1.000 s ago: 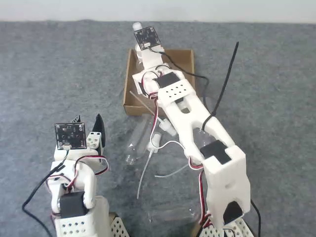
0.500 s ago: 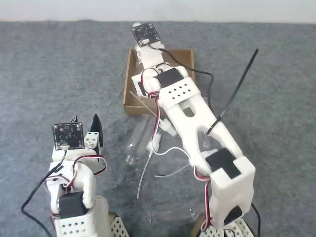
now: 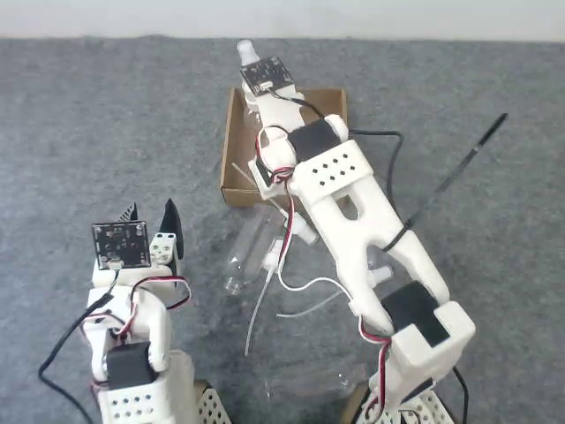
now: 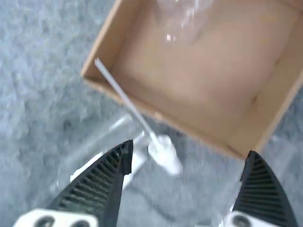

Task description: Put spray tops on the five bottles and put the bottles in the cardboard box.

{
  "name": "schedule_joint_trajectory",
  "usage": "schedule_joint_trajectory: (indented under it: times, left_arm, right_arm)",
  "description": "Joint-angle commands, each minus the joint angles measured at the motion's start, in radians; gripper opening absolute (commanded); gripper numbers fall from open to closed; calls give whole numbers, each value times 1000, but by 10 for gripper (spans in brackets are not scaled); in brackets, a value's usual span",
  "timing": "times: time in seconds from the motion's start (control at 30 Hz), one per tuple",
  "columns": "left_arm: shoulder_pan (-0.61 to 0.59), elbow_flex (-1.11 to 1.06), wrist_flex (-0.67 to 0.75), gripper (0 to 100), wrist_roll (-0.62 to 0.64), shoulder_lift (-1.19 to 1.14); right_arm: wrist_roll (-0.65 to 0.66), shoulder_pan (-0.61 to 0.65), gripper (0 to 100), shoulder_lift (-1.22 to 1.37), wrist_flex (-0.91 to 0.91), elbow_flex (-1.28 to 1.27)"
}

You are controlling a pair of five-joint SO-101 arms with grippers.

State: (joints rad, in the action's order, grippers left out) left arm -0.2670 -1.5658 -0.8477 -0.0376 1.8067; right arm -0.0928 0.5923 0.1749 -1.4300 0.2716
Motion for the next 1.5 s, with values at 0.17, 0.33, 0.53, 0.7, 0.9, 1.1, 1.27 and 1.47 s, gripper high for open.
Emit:
schedule_joint_trajectory:
  times: [0.17, 0.33, 0.53, 0.7, 0.9, 1.1, 1.27, 1.47]
  left_arm:
    - [-2, 1, 51, 170, 9, 15]
    - [-2, -1, 51, 170, 11, 15]
    - [6, 5, 83, 170, 9, 15]
    - [-14, -8, 132, 172, 6, 15]
    - [-31, -84, 138, 173, 6, 15]
    - [-35, -87, 137, 173, 6, 15]
    - [-35, -87, 137, 173, 6, 15]
    - [-37, -88, 132, 173, 6, 15]
  right_arm:
    - [-8, 8, 315, -199, -197, 14]
    - [-8, 8, 315, -257, -286, 14]
    - [-9, 10, 315, -302, -352, 14]
    - [-8, 8, 315, -381, -358, -57]
    - [-12, 4, 315, -527, -357, -224]
    - [-9, -5, 317, -608, -348, -433]
    - [15, -124, 318, -607, -139, -586]
    - [221, -226, 318, -605, 84, -698]
